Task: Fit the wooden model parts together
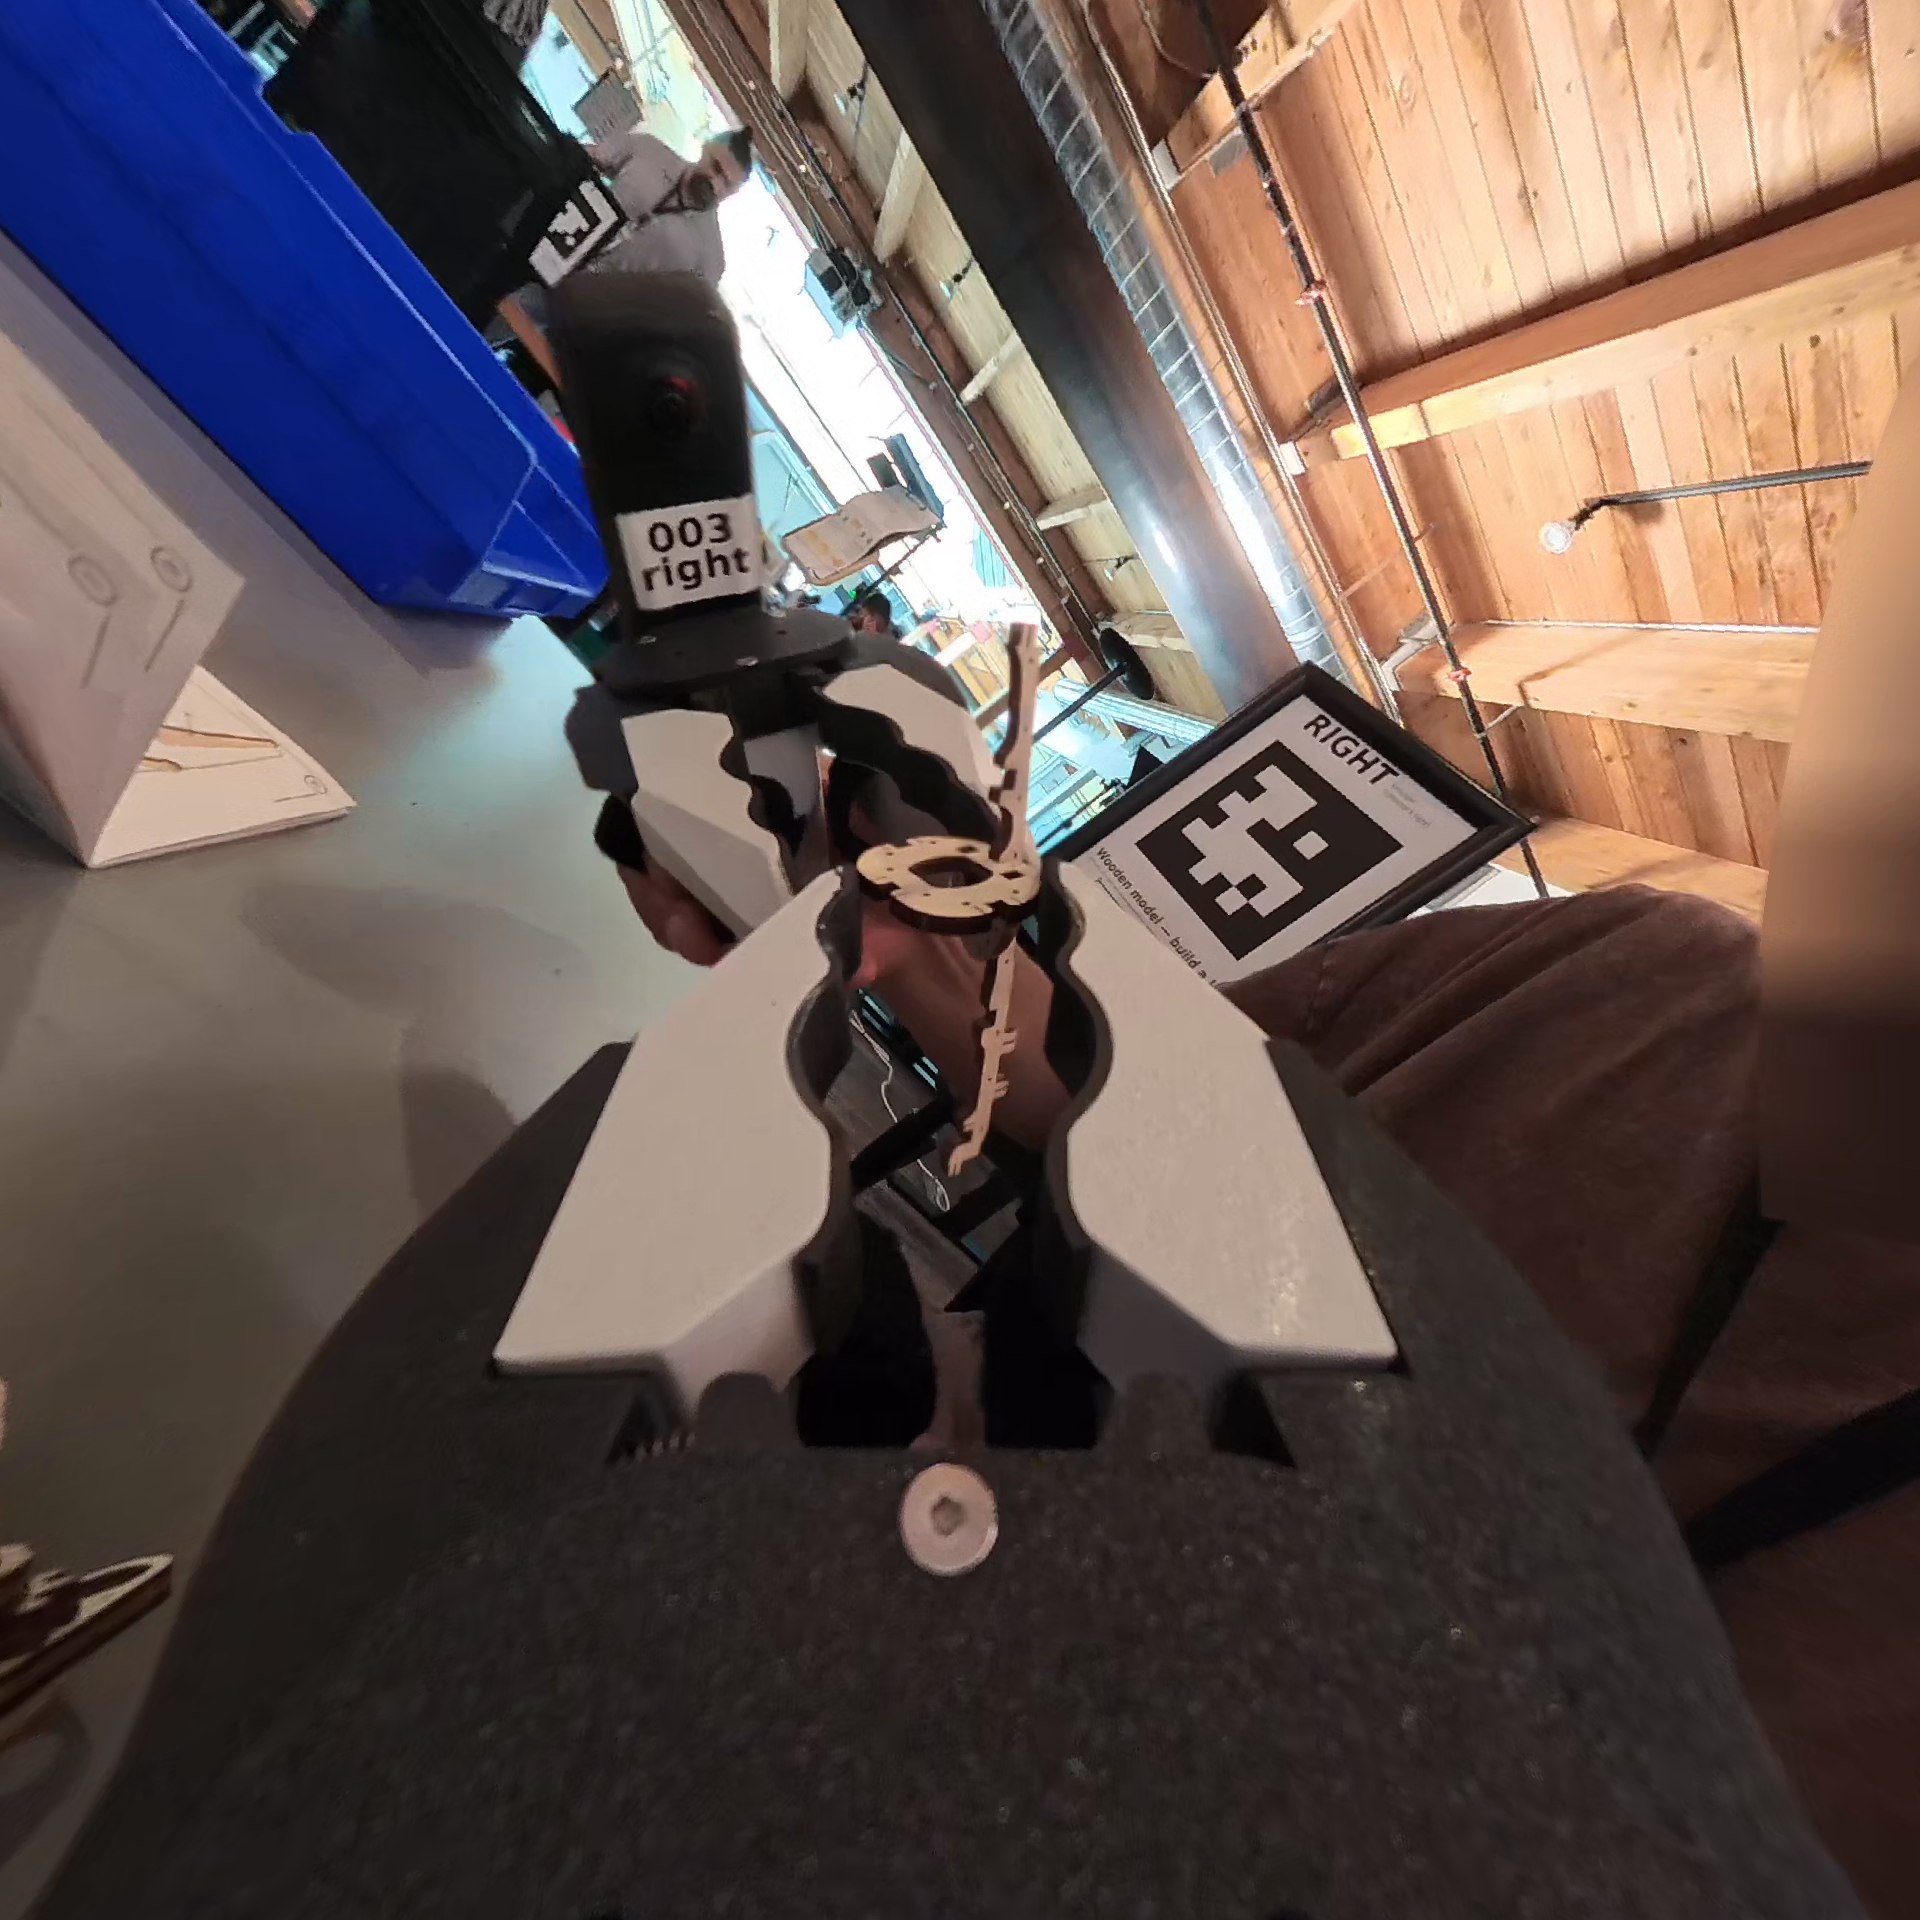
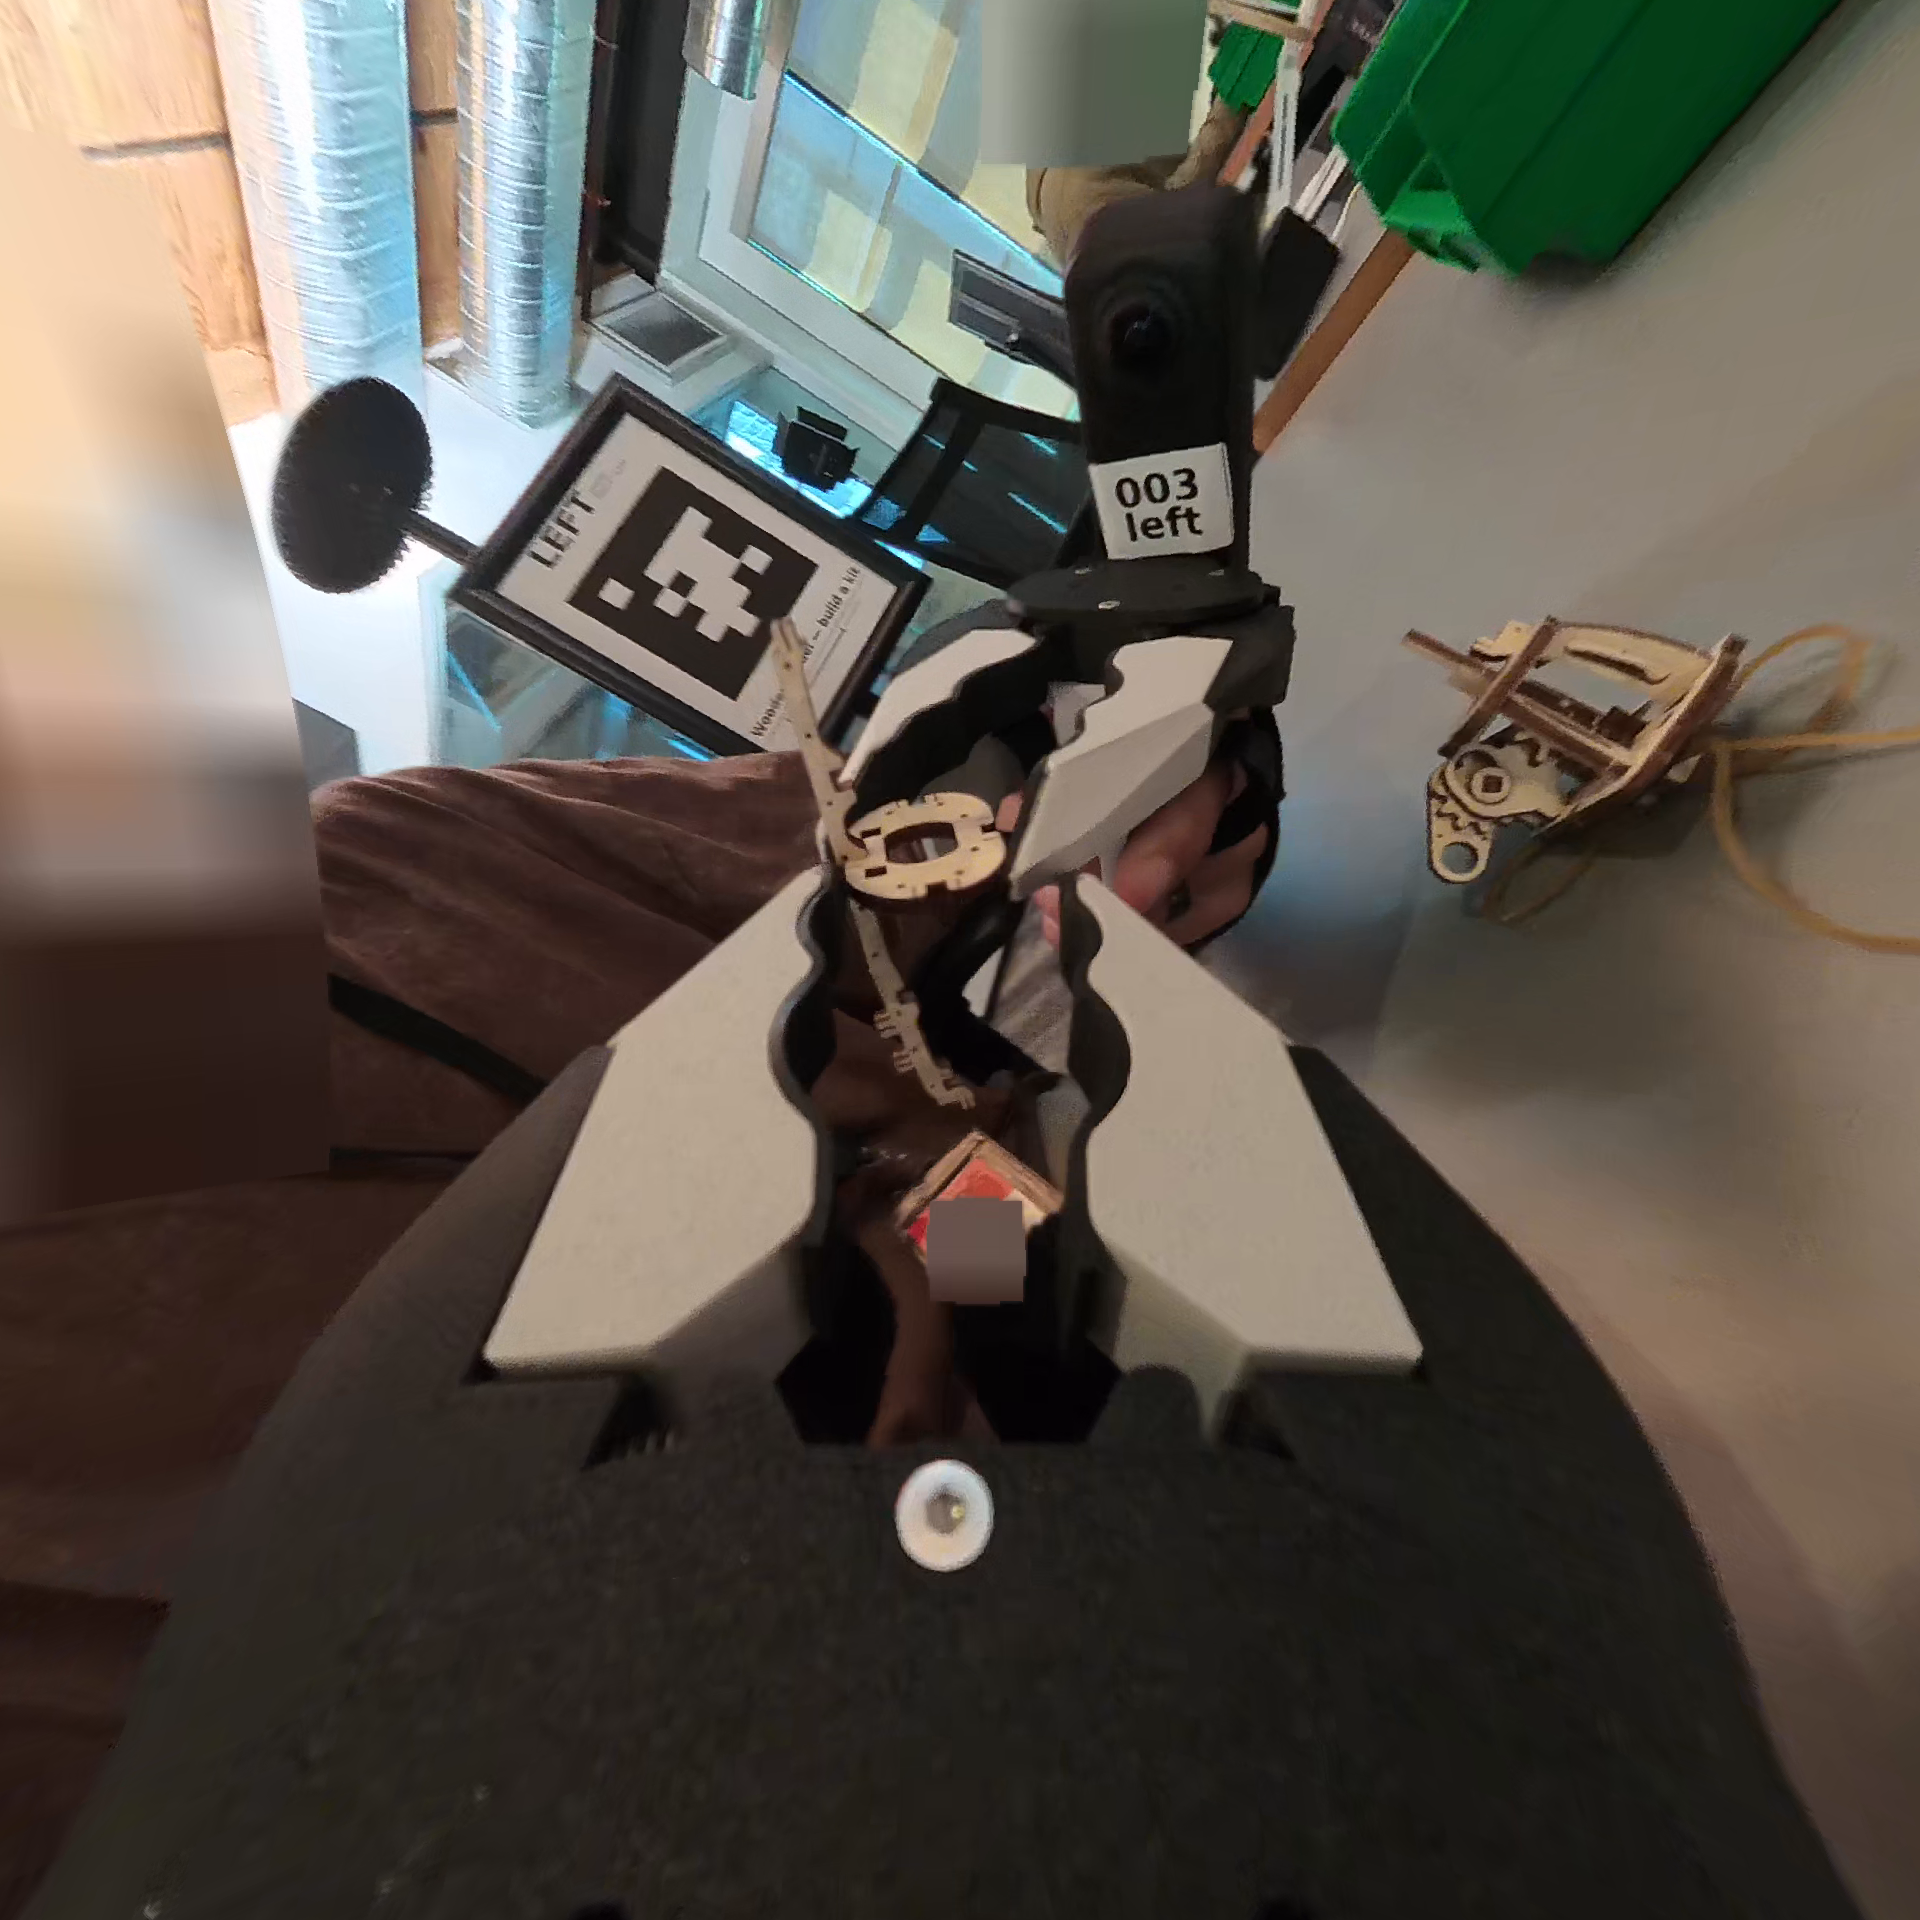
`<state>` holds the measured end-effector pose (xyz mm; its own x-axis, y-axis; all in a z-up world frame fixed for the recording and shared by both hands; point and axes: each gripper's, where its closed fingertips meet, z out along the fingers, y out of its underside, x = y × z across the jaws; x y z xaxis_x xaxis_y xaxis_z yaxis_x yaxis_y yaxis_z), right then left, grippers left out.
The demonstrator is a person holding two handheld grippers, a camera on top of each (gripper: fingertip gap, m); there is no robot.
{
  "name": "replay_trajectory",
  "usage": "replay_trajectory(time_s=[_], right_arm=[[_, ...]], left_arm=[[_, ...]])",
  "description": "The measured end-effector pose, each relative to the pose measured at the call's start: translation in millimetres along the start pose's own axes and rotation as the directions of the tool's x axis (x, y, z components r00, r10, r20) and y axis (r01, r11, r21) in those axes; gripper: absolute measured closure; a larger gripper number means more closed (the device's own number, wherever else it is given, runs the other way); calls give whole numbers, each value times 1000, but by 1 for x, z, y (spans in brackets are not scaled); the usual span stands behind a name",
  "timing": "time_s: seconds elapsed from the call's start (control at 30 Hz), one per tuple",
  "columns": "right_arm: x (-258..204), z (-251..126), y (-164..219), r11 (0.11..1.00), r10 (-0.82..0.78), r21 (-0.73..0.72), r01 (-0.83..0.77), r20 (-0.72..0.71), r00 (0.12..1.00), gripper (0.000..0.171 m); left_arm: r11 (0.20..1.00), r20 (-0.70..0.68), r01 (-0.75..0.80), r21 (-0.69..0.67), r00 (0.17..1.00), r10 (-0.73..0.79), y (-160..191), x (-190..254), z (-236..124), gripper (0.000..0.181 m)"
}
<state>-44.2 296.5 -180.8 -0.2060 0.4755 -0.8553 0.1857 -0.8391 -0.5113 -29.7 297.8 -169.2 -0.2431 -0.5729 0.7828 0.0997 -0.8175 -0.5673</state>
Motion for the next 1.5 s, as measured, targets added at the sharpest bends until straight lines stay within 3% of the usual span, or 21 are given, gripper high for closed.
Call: replay_trajectory(time_s=[0.2,0.4,0.67,1.0,1.27,1.5], right_arm=[[0,5,-1,984,-176,19,179,-111,978,129],[-6,0,-9,987,-101,125,97,20,995,132],[-6,-1,-9,988,-88,131,82,41,995,133],[11,-4,-3,990,-84,114,84,-5,996,110],[18,-7,2,986,-101,139,93,56,993,114],[24,-10,-4,975,-138,185,123,70,988,116]], left_arm=[[999,22,-33,19,999,33,-3,3,-2,149],[997,34,-71,37,997,70,-8,6,-4,149],[995,41,-93,33,995,91,-7,7,-2,149],[999,3,-13,38,1000,13,8,-2,0,149],[998,-104,37,54,994,-32,9,-14,5,150],[997,-65,-13,78,998,18,3,-21,4,150]])
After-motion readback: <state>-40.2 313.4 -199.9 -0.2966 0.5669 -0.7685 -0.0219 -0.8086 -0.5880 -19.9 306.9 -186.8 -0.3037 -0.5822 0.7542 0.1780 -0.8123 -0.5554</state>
